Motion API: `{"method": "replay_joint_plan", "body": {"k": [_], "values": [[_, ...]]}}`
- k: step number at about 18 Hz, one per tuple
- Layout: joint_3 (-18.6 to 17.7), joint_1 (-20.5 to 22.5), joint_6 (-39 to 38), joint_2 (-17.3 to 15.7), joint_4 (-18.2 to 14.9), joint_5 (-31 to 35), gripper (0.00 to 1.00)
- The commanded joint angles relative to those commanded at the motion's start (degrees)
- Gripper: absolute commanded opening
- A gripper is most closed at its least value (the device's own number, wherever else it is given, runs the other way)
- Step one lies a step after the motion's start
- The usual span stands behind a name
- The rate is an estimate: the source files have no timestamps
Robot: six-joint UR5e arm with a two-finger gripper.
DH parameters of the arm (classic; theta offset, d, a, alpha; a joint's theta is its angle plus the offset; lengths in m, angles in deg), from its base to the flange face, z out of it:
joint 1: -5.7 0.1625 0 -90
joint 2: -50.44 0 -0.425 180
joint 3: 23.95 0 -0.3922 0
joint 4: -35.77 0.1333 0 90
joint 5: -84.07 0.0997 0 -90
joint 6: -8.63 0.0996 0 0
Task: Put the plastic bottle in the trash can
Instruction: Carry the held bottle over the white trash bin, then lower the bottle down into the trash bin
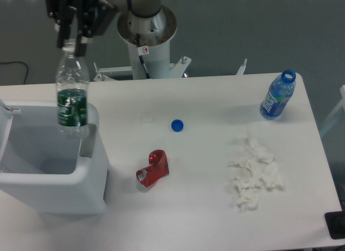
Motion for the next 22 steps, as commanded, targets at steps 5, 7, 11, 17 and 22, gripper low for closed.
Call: {"method": "replay_joint_plan", "body": {"k": [5, 7, 11, 17, 22], "values": [[0.00, -3.17, -0.09, 4.13, -0.35, 0.70, 0.11], [0.09, -3.87, -0.09, 5.62, -0.26, 1.05, 0.11], [0.00, -4.40, -0.09, 6.86, -0.96, 1.05, 0.11], [-0.17, -4.49, -0.09, 8.70, -1.41, 1.23, 0.12], [-0.26, -5.63, -0.09, 10.90, -1.41, 4.04, 0.15]]}}
